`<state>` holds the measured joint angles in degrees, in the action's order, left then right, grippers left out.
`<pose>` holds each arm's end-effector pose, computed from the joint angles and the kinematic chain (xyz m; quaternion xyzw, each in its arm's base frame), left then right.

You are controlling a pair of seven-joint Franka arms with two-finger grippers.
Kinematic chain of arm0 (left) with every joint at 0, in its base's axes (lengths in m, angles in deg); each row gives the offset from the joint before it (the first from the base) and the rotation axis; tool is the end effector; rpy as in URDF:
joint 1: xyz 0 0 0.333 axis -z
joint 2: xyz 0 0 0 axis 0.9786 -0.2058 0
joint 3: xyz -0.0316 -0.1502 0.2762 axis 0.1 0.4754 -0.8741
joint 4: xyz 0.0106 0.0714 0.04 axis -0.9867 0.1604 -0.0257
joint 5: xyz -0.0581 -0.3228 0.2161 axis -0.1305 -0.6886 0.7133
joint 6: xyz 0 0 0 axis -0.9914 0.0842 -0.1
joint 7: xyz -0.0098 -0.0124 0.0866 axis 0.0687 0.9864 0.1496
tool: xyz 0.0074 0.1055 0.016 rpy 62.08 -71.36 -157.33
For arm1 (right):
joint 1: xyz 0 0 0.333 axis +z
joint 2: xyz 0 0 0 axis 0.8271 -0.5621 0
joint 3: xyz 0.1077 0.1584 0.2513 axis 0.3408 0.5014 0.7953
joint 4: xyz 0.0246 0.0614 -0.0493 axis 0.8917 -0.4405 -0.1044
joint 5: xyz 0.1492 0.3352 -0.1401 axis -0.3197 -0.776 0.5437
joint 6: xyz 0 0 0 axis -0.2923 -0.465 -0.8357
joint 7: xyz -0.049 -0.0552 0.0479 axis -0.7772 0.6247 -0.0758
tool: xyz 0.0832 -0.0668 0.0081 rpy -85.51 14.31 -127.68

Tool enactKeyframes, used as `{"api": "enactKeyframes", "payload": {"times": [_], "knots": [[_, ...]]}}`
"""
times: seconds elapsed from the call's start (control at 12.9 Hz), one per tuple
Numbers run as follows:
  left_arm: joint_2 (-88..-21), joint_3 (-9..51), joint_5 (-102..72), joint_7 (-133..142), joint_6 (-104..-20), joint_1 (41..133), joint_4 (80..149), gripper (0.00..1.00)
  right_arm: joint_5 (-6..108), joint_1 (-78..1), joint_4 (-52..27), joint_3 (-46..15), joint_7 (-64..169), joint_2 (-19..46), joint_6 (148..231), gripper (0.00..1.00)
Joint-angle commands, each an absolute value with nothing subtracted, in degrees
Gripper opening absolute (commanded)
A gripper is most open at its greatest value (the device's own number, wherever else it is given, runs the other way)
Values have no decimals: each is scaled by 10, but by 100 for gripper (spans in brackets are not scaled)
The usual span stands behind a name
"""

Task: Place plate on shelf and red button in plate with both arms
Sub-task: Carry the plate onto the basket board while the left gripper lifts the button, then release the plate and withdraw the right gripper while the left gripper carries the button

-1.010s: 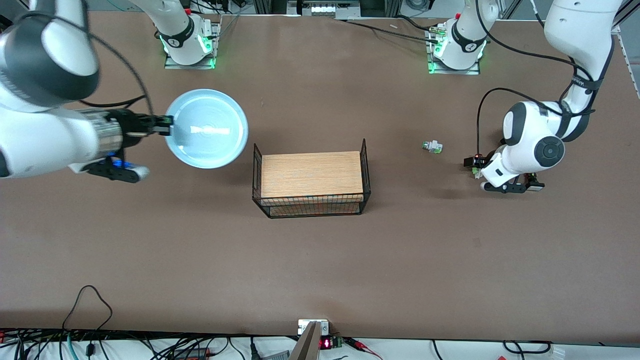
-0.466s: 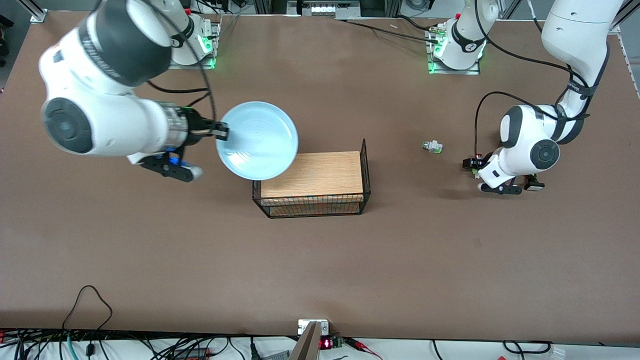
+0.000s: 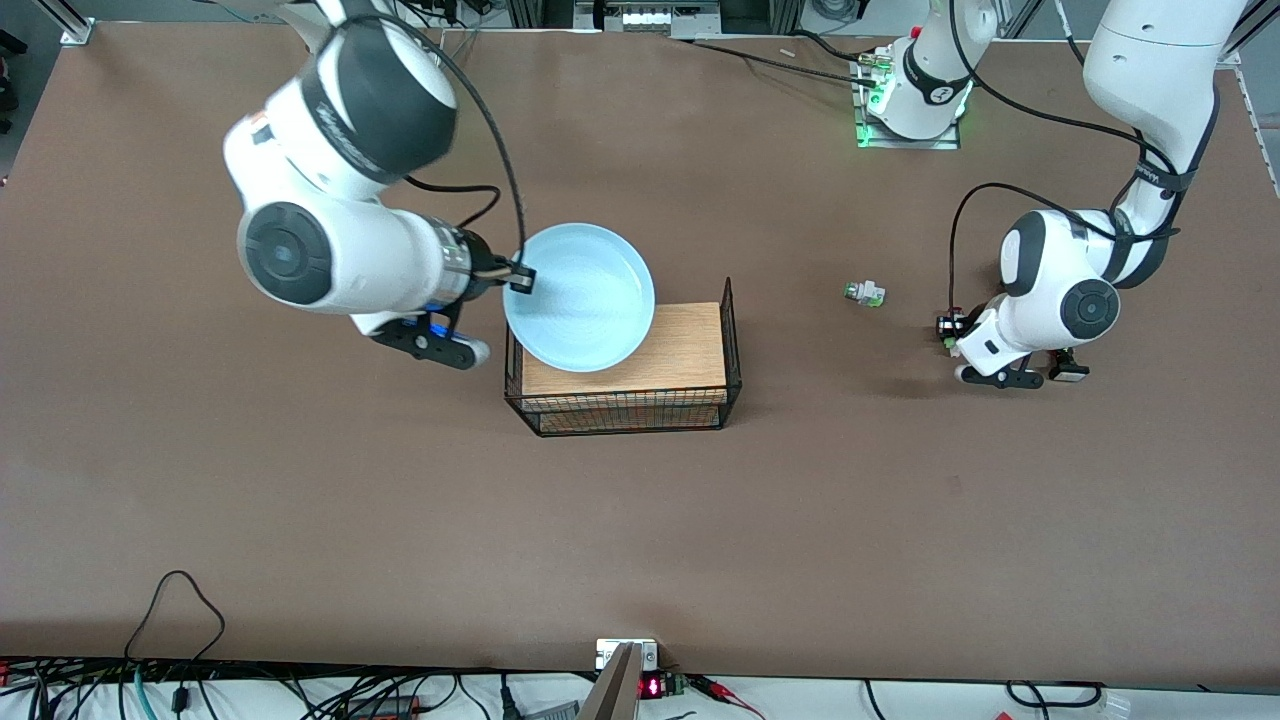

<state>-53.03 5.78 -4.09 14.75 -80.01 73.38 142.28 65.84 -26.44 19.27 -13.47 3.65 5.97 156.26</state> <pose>0.5173 0.0173 0.1660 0.9894 -0.0303 -0.1416 0.0068 0.5904 0.3469 0.4668 -0.9628 0.1510 0.2133 0.0681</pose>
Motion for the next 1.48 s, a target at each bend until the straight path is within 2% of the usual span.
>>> {"api": "enactKeyframes", "payload": {"times": [0.0, 0.23, 0.47, 0.7, 0.93, 1.17, 1.4], "knots": [[-524, 60, -34, 154, -781, 727, 1409, 0, 683, -239, 163, -140, 33, 68, 1590, 0], [-503, 60, -34, 153, -718, 727, 1364, 0, 687, -233, 133, -140, 35, 68, 1626, 0], [-491, 62, -33, 154, -587, 729, 1261, 0, 715, -218, 115, -140, 36, 65, 1655, 0], [-483, 63, -35, 159, -511, 731, 1186, 0, 716, -206, 114, -140, 36, 48, 1688, 0], [-463, 68, -39, 160, -476, 735, 1148, 0, 716, -195, 114, -140, 36, 35, 1721, 0], [-435, 98, -39, 157, -456, 735, 1120, 0, 725, -188, 88, -140, 48, 28, 1754, 1], [-431, 129, -40, 152, -401, 735, 1063, 0, 729, -184, 75, -140, 49, 28, 1769, 3]]}}
